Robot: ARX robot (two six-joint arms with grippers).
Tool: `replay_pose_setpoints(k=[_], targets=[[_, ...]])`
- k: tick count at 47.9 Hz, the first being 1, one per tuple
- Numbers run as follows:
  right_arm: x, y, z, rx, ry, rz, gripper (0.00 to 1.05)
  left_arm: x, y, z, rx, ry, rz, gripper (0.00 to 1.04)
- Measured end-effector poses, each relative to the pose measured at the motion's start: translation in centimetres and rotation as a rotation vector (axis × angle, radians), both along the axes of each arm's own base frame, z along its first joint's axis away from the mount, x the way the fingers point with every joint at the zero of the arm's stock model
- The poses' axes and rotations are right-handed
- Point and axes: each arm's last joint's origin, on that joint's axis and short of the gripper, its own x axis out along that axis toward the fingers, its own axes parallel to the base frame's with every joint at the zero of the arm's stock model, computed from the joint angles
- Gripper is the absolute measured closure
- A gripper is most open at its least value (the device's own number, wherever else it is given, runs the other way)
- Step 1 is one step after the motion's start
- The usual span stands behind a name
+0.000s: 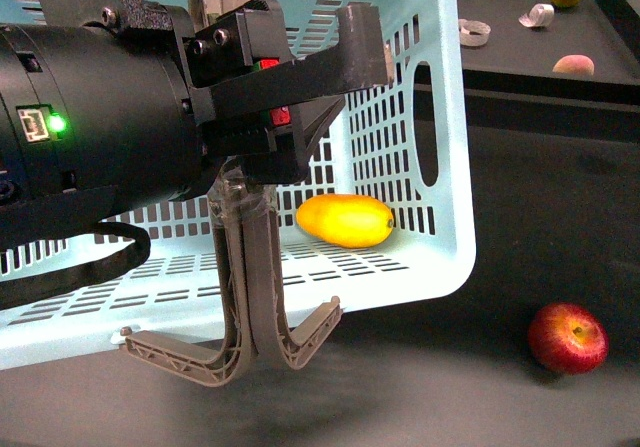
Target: Pick mango with right arm and hold basket with left
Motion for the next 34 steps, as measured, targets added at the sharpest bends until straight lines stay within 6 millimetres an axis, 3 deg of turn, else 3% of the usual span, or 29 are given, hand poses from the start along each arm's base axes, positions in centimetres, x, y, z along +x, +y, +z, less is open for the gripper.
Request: replay_pose_setpoints(k=[17, 29, 34], targets=[[0.0, 0.0, 0.0, -0.002, 0.003, 0.0, 1.01, 0.0, 0.0, 0.0, 0.002, -0.001, -0.003, 0.88], [0.0, 0.0, 0.0, -0.002, 0.003, 0.0, 0.59, 0.0, 0.0, 0.0, 0.001, -0.001, -0.001, 0.88], [0.0, 0.0, 0.0, -0.002, 0.004, 0.001, 0.4, 1.1, -0.2, -0.2, 0.027, 0.045, 0.216, 0.88]])
